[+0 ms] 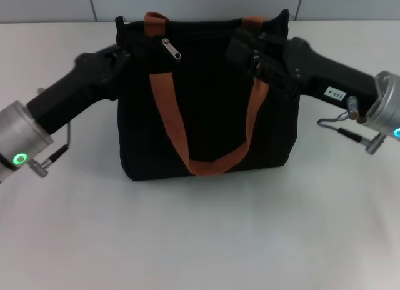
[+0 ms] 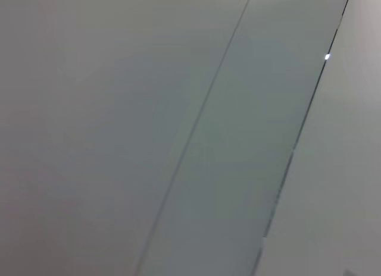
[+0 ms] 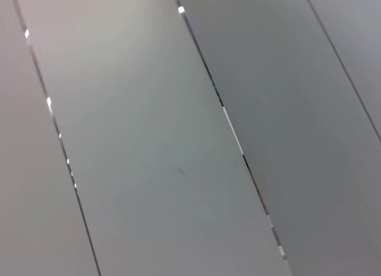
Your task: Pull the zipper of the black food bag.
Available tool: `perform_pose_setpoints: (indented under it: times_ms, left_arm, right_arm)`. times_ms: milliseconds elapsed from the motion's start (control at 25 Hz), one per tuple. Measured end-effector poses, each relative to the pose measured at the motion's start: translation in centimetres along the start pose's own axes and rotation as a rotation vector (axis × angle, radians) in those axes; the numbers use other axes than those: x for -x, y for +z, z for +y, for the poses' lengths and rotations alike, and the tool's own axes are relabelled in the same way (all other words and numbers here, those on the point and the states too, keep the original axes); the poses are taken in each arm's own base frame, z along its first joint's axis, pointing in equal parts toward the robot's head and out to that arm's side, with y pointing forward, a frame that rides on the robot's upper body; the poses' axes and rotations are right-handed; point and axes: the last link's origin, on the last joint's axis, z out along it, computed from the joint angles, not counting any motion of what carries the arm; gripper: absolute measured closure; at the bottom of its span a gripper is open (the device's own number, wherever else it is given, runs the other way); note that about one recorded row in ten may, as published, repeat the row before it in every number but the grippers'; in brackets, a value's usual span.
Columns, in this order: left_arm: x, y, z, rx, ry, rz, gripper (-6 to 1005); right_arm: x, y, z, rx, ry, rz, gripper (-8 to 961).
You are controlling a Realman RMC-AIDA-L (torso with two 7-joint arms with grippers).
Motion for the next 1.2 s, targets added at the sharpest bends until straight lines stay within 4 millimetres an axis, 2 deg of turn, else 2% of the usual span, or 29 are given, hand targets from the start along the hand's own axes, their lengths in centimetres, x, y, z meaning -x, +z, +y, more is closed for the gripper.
perform_pose_setpoints:
  times_ms: [200, 360, 560, 960, 1080, 1200]
  left_arm:
    - [-0.2, -0.5, -0.2, -0.017, 0.059, 0.013, 974]
    - [-0.4, -0.3, -0.2, -0.012, 0.066, 0.015, 974]
    - [-0.6, 0.3, -0.1, 0.003, 0.105, 0.021, 974]
    - [-0.8, 0.8, 0.1, 0.024, 0.112, 0.029, 974]
    - [-0.9, 0.8, 0.1, 0.028, 0.113, 0.031, 974]
    - [-1.0, 0.9, 0.3, 0.04, 0.113, 0.038, 974]
  right_arm:
    - [0.9, 0.7, -0.8, -0.006, -0.056, 0.066, 707]
    - [1.3, 2.8, -2.0, -0.03, 0.024, 0.175, 642]
    - [1.6, 5.0, -1.7, 0.007, 0.127, 0.233, 574]
    - [1.7, 5.2, -1.8, -0.013, 0.208, 0.216, 452]
    - [1.6, 5.2, -1.9, -0.028, 0.234, 0.222, 306]
    - [1.4, 5.3, -2.1, -0.039, 0.256, 0.235, 306]
